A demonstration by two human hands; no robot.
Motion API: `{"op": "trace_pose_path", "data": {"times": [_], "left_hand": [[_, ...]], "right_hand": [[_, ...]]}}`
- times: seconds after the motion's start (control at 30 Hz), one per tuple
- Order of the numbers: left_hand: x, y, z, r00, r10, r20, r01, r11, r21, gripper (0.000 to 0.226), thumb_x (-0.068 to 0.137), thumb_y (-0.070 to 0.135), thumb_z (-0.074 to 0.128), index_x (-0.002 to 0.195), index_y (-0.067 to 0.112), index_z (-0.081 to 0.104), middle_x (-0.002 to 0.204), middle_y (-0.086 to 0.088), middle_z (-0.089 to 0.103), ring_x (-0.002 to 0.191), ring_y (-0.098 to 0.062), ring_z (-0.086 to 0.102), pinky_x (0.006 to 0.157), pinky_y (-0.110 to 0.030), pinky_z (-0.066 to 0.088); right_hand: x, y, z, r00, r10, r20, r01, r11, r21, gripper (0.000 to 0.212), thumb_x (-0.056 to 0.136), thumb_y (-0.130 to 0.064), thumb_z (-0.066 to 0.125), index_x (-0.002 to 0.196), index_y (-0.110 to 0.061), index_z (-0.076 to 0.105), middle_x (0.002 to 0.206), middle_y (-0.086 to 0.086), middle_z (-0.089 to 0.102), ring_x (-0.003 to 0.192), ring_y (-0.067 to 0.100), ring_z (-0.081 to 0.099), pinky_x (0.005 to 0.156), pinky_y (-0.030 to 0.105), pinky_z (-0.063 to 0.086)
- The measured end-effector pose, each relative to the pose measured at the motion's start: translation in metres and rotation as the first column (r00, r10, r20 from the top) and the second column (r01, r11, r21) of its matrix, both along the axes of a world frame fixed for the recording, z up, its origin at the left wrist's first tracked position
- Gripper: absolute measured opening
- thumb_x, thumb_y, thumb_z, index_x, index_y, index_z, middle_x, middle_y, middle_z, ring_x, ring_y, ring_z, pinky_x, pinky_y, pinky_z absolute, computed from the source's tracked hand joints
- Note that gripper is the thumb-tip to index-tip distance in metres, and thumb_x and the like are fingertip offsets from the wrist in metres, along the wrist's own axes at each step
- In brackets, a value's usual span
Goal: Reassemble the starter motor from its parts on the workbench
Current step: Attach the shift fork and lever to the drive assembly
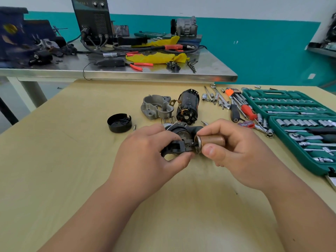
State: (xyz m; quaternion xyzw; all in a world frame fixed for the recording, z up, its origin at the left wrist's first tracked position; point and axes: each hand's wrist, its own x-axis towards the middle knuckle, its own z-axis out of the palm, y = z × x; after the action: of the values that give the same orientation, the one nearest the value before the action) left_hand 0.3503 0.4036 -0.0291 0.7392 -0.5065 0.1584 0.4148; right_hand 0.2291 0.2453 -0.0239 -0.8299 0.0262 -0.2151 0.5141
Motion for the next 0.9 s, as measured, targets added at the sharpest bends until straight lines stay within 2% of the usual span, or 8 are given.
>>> {"op": "trace_pose_path", "data": {"times": [0.2, 0.4, 0.47, 0.57, 0.63, 0.77, 0.9], "left_hand": [[0.001, 0.0, -0.001, 0.999, -0.011, -0.032, 0.009, 0.998, -0.055, 0.036, 0.073, 0.05, 0.063, 0.081, 0.017, 0.076, 0.069, 0.004, 0.058, 0.064, -0.013, 0.052, 0.056, -0.031, 0.045], [0.004, 0.0, -0.002, 0.997, -0.062, -0.038, 0.059, 0.996, -0.073, 0.036, 0.074, 0.048, 0.066, 0.084, 0.015, 0.076, 0.071, 0.004, 0.055, 0.066, -0.008, 0.046, 0.06, -0.021, 0.037], [0.004, 0.0, -0.003, 0.996, -0.083, -0.044, 0.079, 0.994, -0.078, 0.036, 0.075, 0.047, 0.066, 0.085, 0.014, 0.076, 0.072, 0.004, 0.055, 0.067, -0.006, 0.045, 0.061, -0.017, 0.035], [0.006, -0.001, -0.004, 0.991, -0.123, -0.06, 0.118, 0.99, -0.077, 0.036, 0.076, 0.048, 0.066, 0.086, 0.015, 0.075, 0.074, 0.006, 0.055, 0.069, -0.003, 0.044, 0.062, -0.014, 0.034], [0.007, -0.001, -0.005, 0.984, -0.152, -0.09, 0.146, 0.987, -0.068, 0.038, 0.077, 0.05, 0.065, 0.088, 0.015, 0.074, 0.076, 0.008, 0.055, 0.07, -0.001, 0.045, 0.062, -0.011, 0.034], [0.008, -0.002, -0.007, 0.977, -0.169, -0.134, 0.161, 0.985, -0.064, 0.039, 0.08, 0.052, 0.061, 0.089, 0.016, 0.073, 0.078, 0.016, 0.052, 0.072, 0.006, 0.047, 0.064, -0.006, 0.033], [0.008, -0.003, -0.009, 0.975, -0.169, -0.141, 0.16, 0.984, -0.074, 0.036, 0.08, 0.052, 0.062, 0.088, 0.019, 0.073, 0.078, 0.019, 0.051, 0.073, 0.008, 0.049, 0.064, -0.005, 0.033]], "right_hand": [[-0.002, -0.003, 0.002, 1.0, 0.008, 0.019, -0.009, 0.999, 0.045, 0.019, 0.071, -0.046, 0.063, 0.089, -0.05, 0.065, 0.065, -0.018, 0.062, 0.057, 0.001, 0.055, 0.056, 0.015, 0.044], [0.0, -0.001, 0.003, 0.999, 0.036, -0.023, -0.032, 0.987, 0.156, 0.018, 0.076, -0.046, 0.058, 0.087, -0.037, 0.069, 0.06, 0.002, 0.06, 0.05, 0.009, 0.052, 0.052, 0.024, 0.045], [0.002, 0.001, 0.004, 0.998, 0.045, -0.042, -0.036, 0.98, 0.195, 0.025, 0.079, -0.048, 0.054, 0.084, -0.029, 0.068, 0.056, 0.004, 0.06, 0.046, 0.013, 0.051, 0.05, 0.023, 0.044], [0.004, 0.005, 0.002, 0.995, 0.055, -0.089, -0.032, 0.971, 0.237, 0.046, 0.082, -0.057, 0.045, 0.083, -0.013, 0.061, 0.049, 0.005, 0.057, 0.039, 0.017, 0.047, 0.047, 0.022, 0.041], [0.006, 0.006, 0.0, 0.992, 0.03, -0.12, 0.001, 0.967, 0.253, 0.055, 0.082, -0.062, 0.042, 0.083, -0.01, 0.06, 0.046, 0.006, 0.056, 0.037, 0.017, 0.045, 0.047, 0.021, 0.04], [0.006, 0.009, 0.001, 0.985, -0.044, -0.168, 0.079, 0.974, 0.212, 0.058, 0.079, -0.067, 0.039, 0.081, -0.014, 0.062, 0.045, 0.006, 0.054, 0.036, 0.015, 0.044, 0.049, 0.023, 0.041], [0.005, 0.011, 0.004, 0.978, -0.073, -0.197, 0.109, 0.977, 0.182, 0.054, 0.078, -0.068, 0.037, 0.063, -0.022, 0.061, 0.044, 0.005, 0.053, 0.037, 0.015, 0.044, 0.055, 0.03, 0.041]]}}
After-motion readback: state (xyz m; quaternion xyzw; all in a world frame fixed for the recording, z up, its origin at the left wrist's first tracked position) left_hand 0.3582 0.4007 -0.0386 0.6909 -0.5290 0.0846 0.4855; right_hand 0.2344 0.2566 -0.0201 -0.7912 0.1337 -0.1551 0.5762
